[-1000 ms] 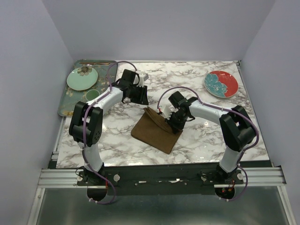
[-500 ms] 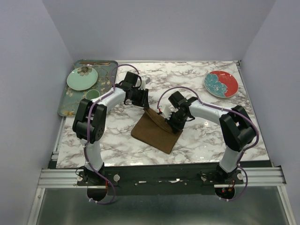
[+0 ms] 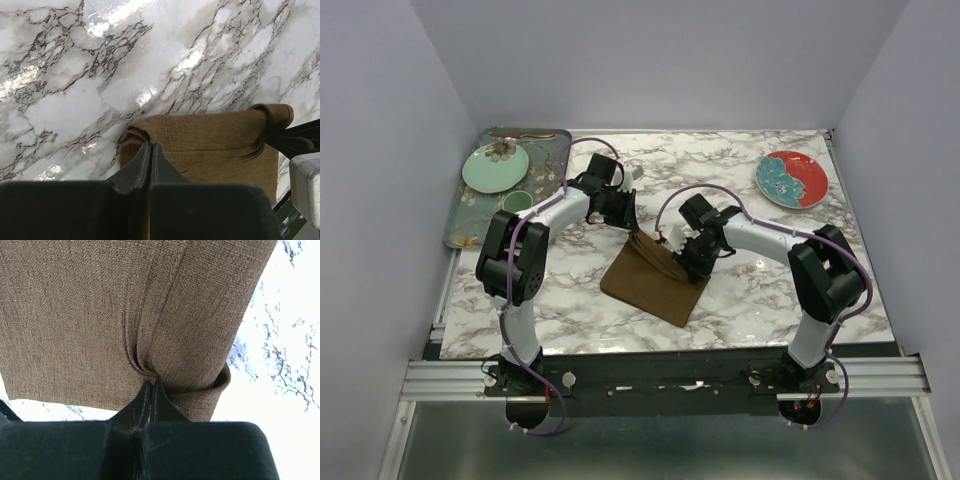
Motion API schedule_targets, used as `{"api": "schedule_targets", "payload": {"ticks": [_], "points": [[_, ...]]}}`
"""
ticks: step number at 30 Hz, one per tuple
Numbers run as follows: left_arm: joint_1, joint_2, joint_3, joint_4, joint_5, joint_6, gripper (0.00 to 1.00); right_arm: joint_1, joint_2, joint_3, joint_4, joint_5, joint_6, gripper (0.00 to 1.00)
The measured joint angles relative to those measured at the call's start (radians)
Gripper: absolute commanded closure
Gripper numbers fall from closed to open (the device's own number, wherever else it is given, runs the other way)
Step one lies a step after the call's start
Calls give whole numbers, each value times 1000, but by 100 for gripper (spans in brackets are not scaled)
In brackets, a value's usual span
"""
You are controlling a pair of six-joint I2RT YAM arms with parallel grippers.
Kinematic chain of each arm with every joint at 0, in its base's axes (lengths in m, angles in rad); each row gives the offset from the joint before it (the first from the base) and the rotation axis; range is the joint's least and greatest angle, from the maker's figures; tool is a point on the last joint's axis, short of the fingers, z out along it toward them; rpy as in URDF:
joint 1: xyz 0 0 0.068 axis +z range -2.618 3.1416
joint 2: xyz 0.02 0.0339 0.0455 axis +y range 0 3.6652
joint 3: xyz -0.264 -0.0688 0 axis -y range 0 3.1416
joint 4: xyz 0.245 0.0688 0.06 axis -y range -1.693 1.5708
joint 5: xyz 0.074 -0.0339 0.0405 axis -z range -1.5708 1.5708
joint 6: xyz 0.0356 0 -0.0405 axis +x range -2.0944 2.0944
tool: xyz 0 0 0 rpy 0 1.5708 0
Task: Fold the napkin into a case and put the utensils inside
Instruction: Fold the lower triangle-folded napkin at the center of the board.
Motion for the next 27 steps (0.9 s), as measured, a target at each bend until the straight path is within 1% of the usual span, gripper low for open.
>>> {"api": "schedule_targets", "payload": {"ticks": [2,9,17,27], "points": [[-1,0,-2,3,0,0,100,0,0,2,-1,4,0,99],[-2,-29,-33,-6,-2,10,100,0,-5,8,-11,27,-5,99],[-2,-120,-129,-19,-6,20,100,0,-38,4,-32,45,-17,99],[-4,-163,-243,-27,-9,30,100,0,-71,-22,-53,46,-26,99]]}}
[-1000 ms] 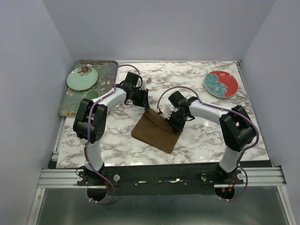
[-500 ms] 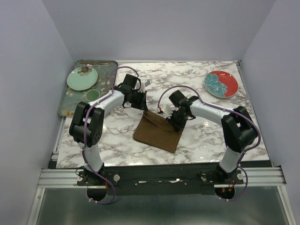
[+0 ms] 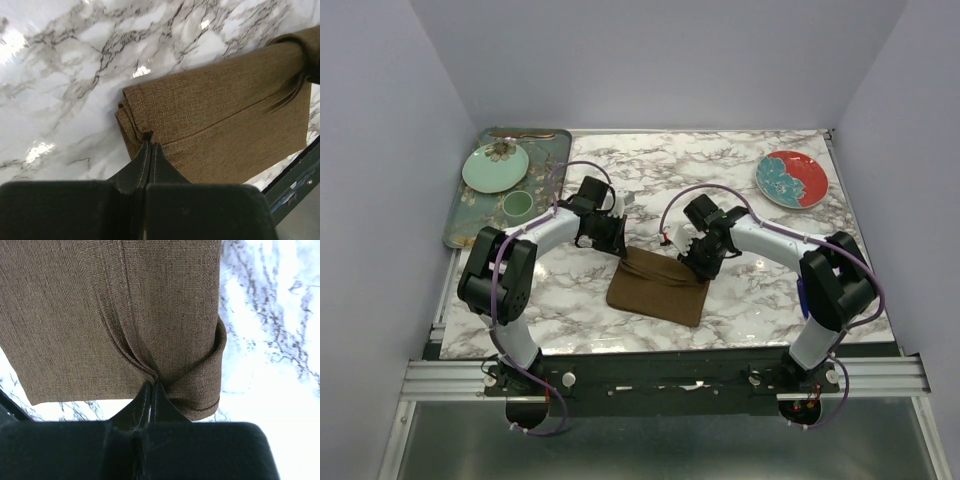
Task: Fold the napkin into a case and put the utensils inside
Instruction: Fold the lower triangle-folded napkin at the center of the board.
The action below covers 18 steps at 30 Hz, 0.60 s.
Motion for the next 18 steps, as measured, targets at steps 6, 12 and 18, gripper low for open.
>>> {"api": "schedule_targets", "payload": {"ticks": [6,12,18], "points": [[-16,-2,-72,18,-1,-2,100,0,-1,-37,6,0,-14,99],[-21,-2,-85,36,-8,-2,87,0,4,-47,22,12,-16,99],[5,-71,-120,37,31,24,73,0,5,-48,26,19,-20,99]]}}
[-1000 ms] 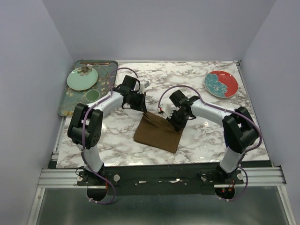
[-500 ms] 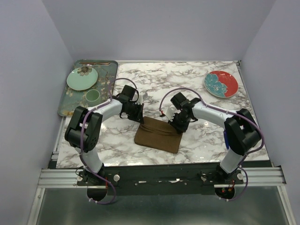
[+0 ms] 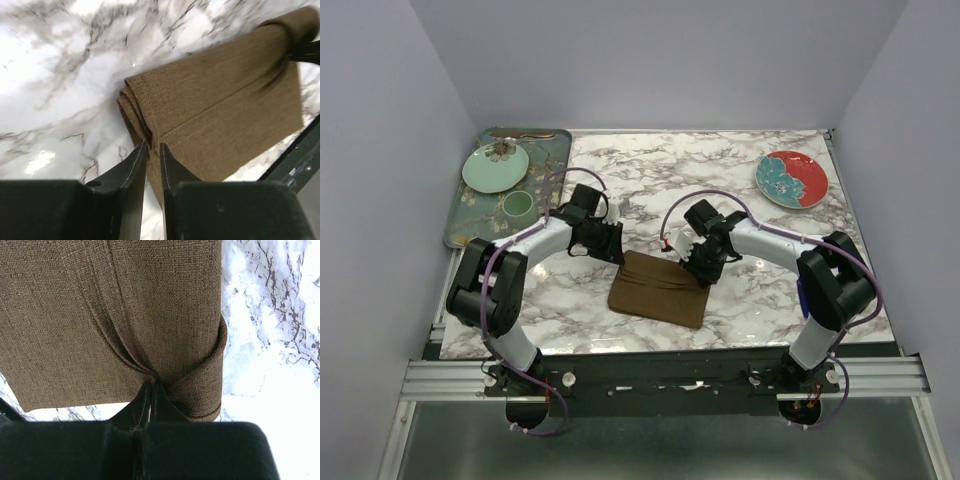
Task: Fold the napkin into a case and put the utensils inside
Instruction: Fold the lower triangle-folded napkin at the center of the board.
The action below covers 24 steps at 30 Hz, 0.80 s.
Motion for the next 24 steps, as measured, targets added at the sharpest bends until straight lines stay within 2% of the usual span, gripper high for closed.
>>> {"api": "schedule_targets", "payload": {"ticks": [5,8,18,21,22,24], "points": [[46,-135,29,2,58,10,72,1,0,0,8,14,-21,99],[32,-143,77,27,88,1,74,1,0,0,12,19,-32,99],[-61,36,80,98,109,-82,83,1,0,0,26,35,-52,99],[-63,90,66,96,108,-92,86,1,0,0,28,39,-51,93],[-63,105,55,92,108,-93,87,1,0,0,28,39,-50,86],[-63,119,43,80,105,-93,87,1,0,2,27,40,-48,79]]}}
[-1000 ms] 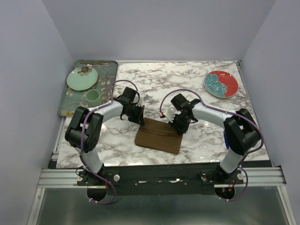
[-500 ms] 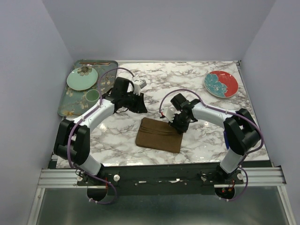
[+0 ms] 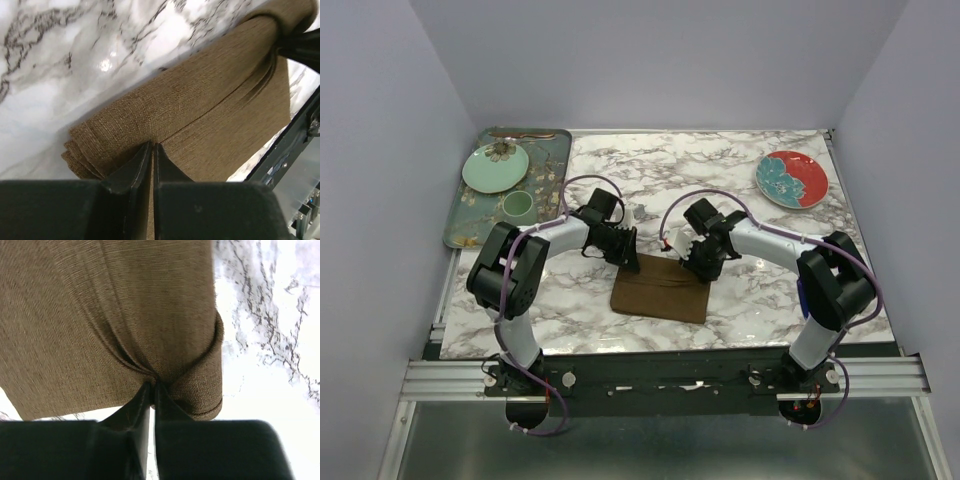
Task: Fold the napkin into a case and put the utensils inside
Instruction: Fold the lower triangle-folded napkin at the center of the board.
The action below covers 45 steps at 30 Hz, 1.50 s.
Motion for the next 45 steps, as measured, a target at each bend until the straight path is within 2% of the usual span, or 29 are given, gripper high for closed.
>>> {"api": "schedule_targets", "payload": {"ticks": [1,2,7,14,18,28,35,45], "points": [[1,5,-4,-6,-2,0,87,0,0,3,-1,1,5,68],[1,9,-8,-13,-5,0,87,0,0,8,-4,3,10,64],[0,14,-11,-19,-5,-3,88,0,-5,72,-58,-1,54,55],[1,14,-16,-12,-5,-8,88,-29,-92,180,-138,-68,144,55],[1,14,-19,-6,-5,-17,88,-61,-90,219,-150,-97,206,55],[2,7,-33,11,-5,-28,88,-81,38,239,-161,-37,315,55],[2,6,-36,16,-6,-28,88,-81,41,233,-169,-10,334,62],[0,6,-36,17,-6,-28,88,-107,20,228,-201,-23,359,62]]}}
